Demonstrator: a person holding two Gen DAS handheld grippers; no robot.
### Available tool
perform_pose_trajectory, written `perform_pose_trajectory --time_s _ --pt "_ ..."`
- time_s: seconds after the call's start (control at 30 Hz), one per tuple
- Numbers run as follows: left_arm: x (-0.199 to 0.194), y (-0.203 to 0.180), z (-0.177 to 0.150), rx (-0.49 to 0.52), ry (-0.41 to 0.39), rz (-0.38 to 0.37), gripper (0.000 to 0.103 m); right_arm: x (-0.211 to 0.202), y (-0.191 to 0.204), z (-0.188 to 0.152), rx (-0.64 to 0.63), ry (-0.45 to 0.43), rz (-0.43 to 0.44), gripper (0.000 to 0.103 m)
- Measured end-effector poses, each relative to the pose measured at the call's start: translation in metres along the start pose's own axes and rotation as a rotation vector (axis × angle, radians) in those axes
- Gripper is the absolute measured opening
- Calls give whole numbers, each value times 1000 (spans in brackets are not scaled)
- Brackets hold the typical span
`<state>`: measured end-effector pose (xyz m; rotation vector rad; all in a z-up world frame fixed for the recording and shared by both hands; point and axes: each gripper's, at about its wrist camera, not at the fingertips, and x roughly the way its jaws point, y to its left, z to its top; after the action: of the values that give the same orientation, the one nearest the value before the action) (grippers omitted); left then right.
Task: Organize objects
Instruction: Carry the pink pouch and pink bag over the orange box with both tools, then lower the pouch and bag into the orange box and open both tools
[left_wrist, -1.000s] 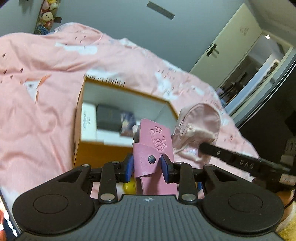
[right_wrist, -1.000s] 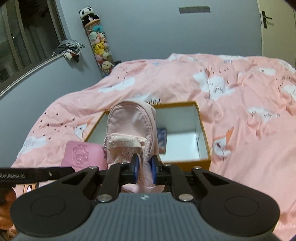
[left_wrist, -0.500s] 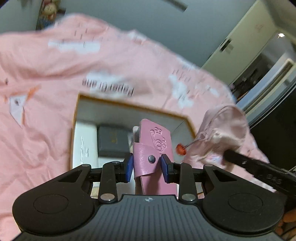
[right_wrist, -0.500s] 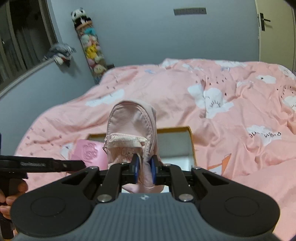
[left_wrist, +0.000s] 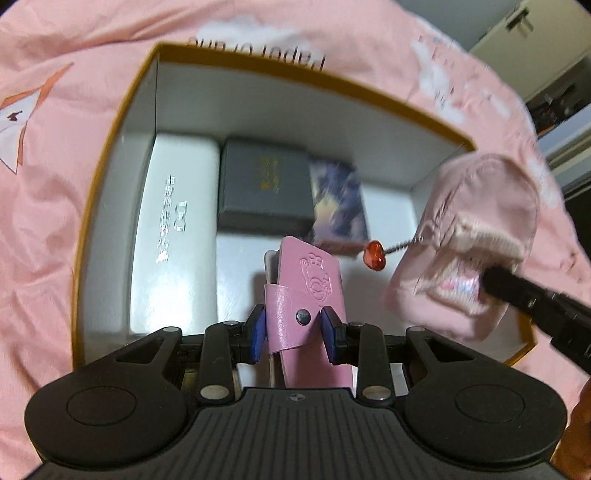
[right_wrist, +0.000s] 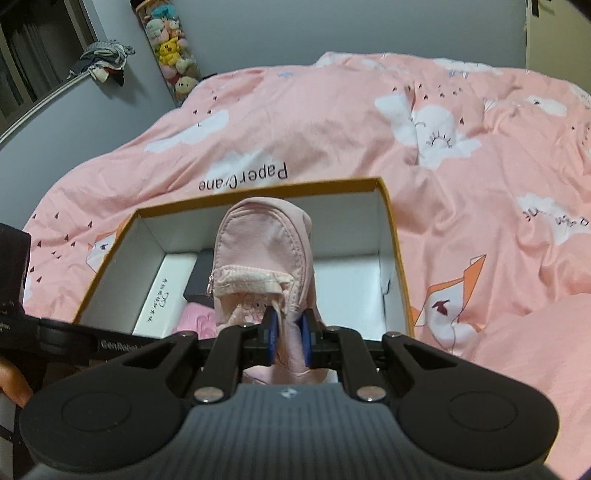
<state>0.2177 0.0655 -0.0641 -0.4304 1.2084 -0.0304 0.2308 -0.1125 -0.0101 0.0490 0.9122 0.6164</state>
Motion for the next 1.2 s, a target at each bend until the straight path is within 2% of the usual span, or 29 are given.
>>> perform_pose_trajectory --time_s 0.3,0.53,0.57,0.63,0.7,0.83,0.97,1.03,1.2 --pt "6 -11 -3 87 47 77 37 19 -1 -1 3 51 0 14" --pt "-9 -9 -5 108 40 68 42 24 -1 -2 14 85 5 14" --pt "-13 -9 -5 119 30 74 50 24 -1 -1 14 91 -1 14" --pt "-22 -9 -6 143 -4 91 54 25 0 -1 8 97 -13 14" --pt "-31 -8 -4 145 -33 97 55 24 1 0 6 100 -15 14" --pt "-54 1 5 91 -141 11 54 20 4 4 27 114 25 15" --pt "-71 -1 7 146 -249 75 54 24 12 13 49 165 116 15" --pt "-76 0 5 157 -271 87 54 34 20 16 44 221 142 15" --pt "-78 10 5 120 -271 51 54 61 35 18 44 322 165 15"
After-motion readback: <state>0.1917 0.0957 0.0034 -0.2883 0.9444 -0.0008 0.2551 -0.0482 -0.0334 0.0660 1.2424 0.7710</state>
